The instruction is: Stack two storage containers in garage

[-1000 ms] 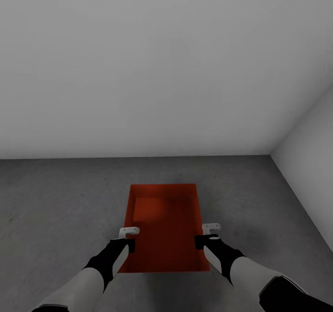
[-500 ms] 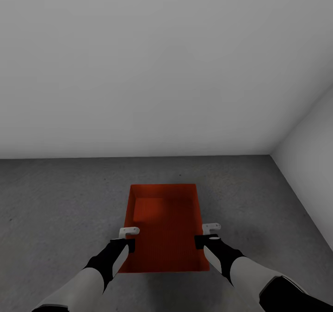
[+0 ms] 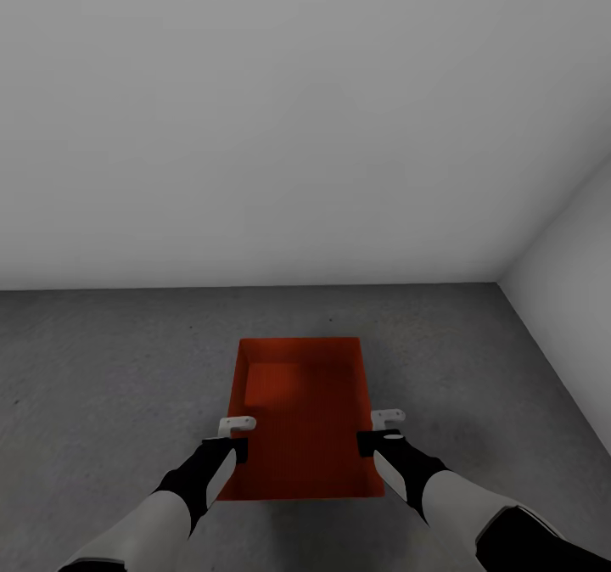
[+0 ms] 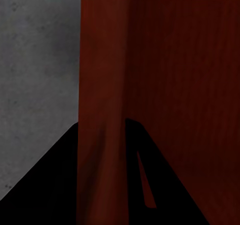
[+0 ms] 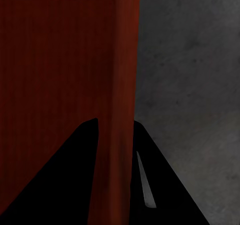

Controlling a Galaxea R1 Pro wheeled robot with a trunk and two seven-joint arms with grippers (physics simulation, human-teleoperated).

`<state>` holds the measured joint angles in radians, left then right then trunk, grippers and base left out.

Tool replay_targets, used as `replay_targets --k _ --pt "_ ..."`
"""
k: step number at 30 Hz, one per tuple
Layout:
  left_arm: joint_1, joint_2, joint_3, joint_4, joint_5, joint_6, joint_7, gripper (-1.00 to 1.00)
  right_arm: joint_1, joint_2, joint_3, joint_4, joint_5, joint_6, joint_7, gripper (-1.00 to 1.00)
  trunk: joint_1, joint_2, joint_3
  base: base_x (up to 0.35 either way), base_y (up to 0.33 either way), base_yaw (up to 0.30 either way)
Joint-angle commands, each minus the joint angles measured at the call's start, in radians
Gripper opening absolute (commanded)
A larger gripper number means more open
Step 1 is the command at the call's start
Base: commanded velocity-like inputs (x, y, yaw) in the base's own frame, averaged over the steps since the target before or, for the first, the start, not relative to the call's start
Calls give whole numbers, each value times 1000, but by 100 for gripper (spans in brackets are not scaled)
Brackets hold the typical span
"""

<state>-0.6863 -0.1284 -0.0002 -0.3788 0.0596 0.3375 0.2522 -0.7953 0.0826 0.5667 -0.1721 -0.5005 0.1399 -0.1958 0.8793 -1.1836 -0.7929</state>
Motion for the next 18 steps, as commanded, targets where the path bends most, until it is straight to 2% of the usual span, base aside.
replay_targets --k 1,4,15,18 --pt "1 30 2 1 6 8 9 -100 -1 -12 1 -4 14 -29 -7 -100 0 0 -1 0 0 0" --pt "1 30 2 1 6 8 9 -100 -1 -12 1 -4 14 -29 -7 -100 0 0 -1 0 0 0" --pt "1 30 2 1 6 8 10 -100 -1 -12 1 -4 14 -29 -7 -100 42 -77 -35 0 0 0" --pt "1 30 2 1 6 8 10 -100 -1 -12 1 -4 14 -29 -7 -100 42 -77 -35 0 0 0"
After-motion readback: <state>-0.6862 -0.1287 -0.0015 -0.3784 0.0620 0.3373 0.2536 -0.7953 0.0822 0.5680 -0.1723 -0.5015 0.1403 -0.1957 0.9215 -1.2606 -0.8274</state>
